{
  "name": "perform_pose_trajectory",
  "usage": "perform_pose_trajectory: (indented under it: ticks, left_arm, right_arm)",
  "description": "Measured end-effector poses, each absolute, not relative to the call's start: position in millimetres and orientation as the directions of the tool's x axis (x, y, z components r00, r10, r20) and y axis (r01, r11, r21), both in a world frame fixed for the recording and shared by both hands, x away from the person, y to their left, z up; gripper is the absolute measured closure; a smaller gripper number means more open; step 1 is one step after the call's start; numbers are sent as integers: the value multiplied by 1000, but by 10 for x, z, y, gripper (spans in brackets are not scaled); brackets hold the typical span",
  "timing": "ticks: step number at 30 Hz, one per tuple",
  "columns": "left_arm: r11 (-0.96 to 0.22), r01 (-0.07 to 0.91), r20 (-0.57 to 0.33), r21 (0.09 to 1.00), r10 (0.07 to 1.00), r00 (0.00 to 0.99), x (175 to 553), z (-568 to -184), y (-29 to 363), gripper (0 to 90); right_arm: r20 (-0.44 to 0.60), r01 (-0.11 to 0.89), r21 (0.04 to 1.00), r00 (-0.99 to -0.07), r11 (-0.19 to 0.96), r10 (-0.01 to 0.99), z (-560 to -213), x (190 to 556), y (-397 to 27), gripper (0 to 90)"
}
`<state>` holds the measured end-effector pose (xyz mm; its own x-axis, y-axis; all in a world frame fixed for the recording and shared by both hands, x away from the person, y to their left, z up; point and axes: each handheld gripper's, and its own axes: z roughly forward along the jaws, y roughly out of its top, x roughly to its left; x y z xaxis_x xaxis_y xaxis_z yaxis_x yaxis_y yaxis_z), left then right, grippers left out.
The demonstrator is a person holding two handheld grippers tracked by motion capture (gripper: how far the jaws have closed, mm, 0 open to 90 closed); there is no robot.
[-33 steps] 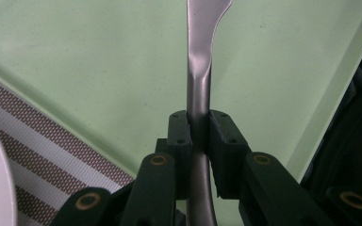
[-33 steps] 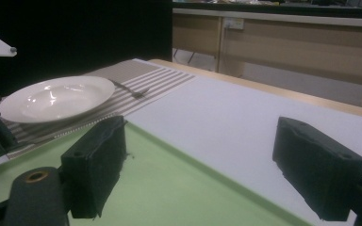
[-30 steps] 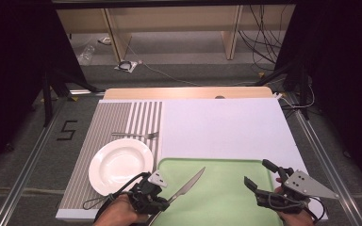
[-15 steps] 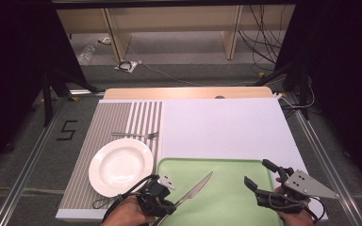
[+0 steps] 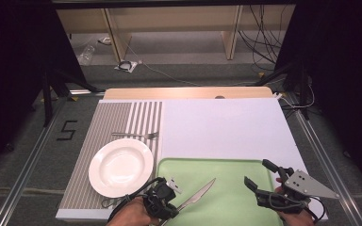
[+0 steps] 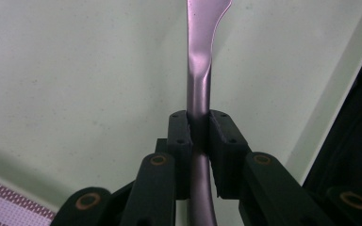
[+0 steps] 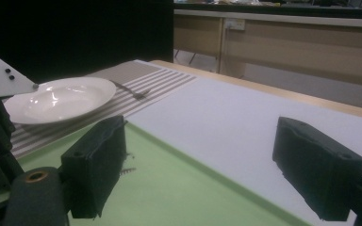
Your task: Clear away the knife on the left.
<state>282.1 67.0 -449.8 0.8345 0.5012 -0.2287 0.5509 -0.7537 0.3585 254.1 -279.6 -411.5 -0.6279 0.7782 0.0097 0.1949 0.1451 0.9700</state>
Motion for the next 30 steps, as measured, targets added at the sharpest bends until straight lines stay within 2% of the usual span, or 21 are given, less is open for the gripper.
perform_pose_trajectory:
  ticks: [14, 23, 24, 25, 28, 29, 30]
  left_arm:
    - [-792, 531, -185, 303, 498, 847, 2811, -4593, 550, 791]
    - [-779, 540, -186, 319, 507, 842, 2820, -4593, 553, 769]
    - [-779, 540, -186, 319, 507, 842, 2820, -4593, 553, 724]
    - [-774, 539, -197, 333, 502, 842, 2819, -4562, 557, 634]
    - [-766, 535, -181, 357, 505, 844, 2811, -4508, 555, 447]
    - [-760, 534, -180, 371, 506, 844, 2809, -4487, 553, 447]
    - [-758, 526, -174, 386, 500, 848, 2804, -4467, 551, 398]
  right_arm:
    - [11, 198, 969, -628, 146, 778, -4115, 2540, -2796, 190]
    - [10, 198, 969, -629, 147, 777, -4115, 2540, -2798, 190]
    - [10, 198, 969, -629, 147, 777, -4115, 2540, -2798, 190]
    - [11, 197, 969, -629, 146, 778, -4114, 2540, -2798, 190]
    - [11, 200, 969, -627, 147, 779, -4113, 2539, -2801, 190]
    - [12, 198, 969, -628, 145, 779, -4115, 2542, -2802, 190]
    - [12, 198, 969, -627, 145, 779, -4116, 2544, -2802, 190]
